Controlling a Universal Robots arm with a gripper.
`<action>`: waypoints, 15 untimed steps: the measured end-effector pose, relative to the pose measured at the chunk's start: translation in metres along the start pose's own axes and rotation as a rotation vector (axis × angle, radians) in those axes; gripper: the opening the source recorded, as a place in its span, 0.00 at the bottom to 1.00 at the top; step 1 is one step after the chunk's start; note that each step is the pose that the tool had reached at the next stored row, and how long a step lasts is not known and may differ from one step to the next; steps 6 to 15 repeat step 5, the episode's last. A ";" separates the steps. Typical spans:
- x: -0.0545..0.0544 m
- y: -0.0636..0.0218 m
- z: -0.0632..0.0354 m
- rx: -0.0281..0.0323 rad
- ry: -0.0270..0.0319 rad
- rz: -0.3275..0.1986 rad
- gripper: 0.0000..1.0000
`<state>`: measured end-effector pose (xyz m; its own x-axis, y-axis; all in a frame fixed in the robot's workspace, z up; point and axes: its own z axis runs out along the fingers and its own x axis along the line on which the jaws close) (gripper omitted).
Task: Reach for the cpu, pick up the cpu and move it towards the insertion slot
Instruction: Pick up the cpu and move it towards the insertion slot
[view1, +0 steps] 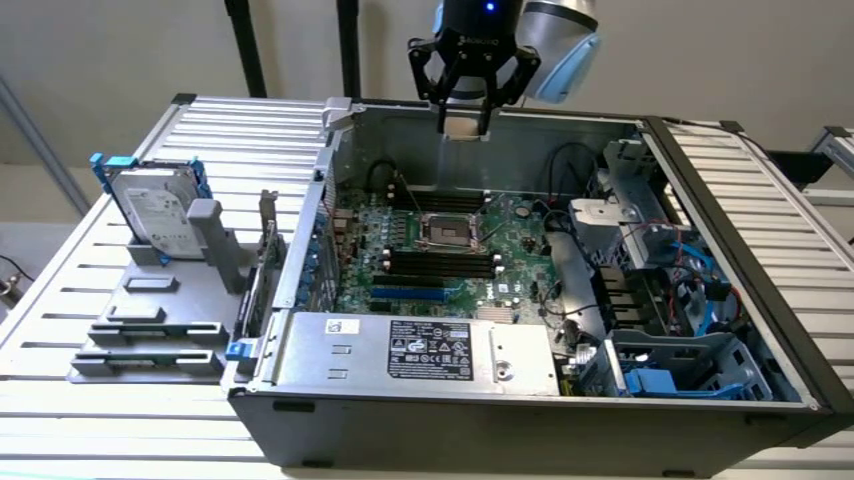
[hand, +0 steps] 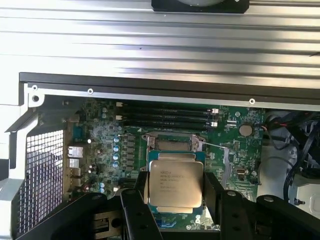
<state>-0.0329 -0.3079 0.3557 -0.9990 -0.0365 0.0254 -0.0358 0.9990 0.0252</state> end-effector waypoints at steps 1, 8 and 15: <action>0.000 0.0000 0.0000 0.0000 0.0000 0.000 0.54; 0.000 0.0000 0.0000 0.0000 0.0000 0.000 0.54; 0.000 0.0000 0.0000 0.0000 0.0000 0.000 0.54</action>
